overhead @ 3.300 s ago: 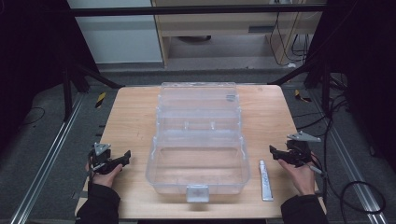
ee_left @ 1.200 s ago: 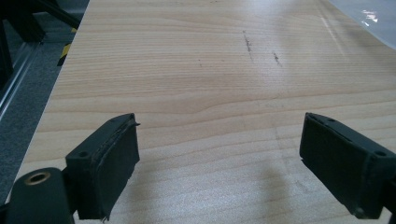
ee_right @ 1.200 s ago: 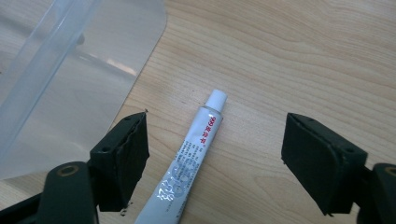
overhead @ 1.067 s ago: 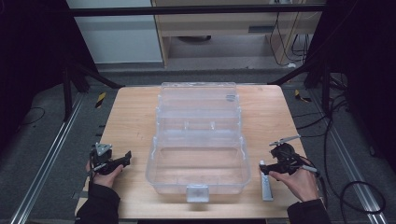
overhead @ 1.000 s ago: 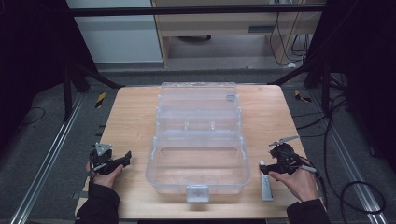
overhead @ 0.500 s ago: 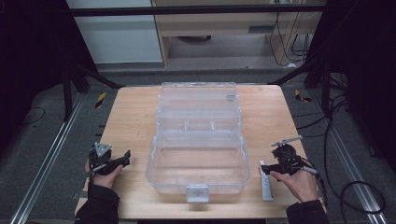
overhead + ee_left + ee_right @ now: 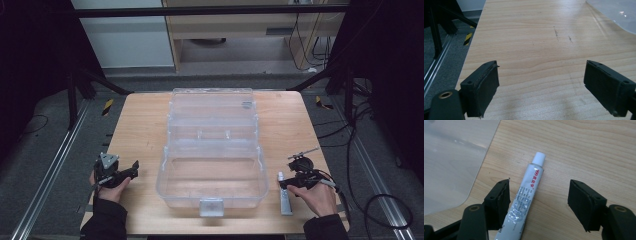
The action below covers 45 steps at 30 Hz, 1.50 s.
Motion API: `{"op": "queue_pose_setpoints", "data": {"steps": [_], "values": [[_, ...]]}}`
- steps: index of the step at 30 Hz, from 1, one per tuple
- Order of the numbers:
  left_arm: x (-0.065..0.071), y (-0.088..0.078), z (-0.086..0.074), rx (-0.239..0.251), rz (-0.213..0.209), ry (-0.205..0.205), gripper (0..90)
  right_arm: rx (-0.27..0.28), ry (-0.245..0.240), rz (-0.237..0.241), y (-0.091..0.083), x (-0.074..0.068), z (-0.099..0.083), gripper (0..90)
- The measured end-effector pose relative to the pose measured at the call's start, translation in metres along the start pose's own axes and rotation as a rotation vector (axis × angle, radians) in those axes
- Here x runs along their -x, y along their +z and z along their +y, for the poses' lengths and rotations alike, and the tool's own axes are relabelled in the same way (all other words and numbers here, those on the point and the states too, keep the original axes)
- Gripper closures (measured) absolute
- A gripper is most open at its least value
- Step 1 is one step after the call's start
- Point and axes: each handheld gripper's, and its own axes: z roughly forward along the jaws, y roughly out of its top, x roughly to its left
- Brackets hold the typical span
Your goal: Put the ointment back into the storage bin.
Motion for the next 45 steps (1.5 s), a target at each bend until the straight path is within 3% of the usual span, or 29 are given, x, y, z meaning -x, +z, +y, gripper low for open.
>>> {"op": "queue_pose_setpoints", "data": {"steps": [14, 28, 38, 45], "values": [[0.0, 0.0, 0.0, -0.003, 0.011, 0.011, 12.3, -0.08, 0.013, 0.018, 0.016, -0.004, 0.003, 48.6], [0.0, 0.001, -0.001, -0.009, 0.009, 0.015, 12.6, -0.13, 0.01, 0.022, 0.023, -0.007, 0.005, 55.7], [0.0, 0.001, -0.001, -0.01, 0.008, 0.017, 12.9, -0.153, -0.019, 0.018, 0.028, -0.009, 0.008, 66.0], [0.0, 0.002, -0.001, -0.011, 0.007, 0.018, 13.0, -0.168, -0.04, 0.01, 0.03, -0.01, 0.008, 67.9]]}}
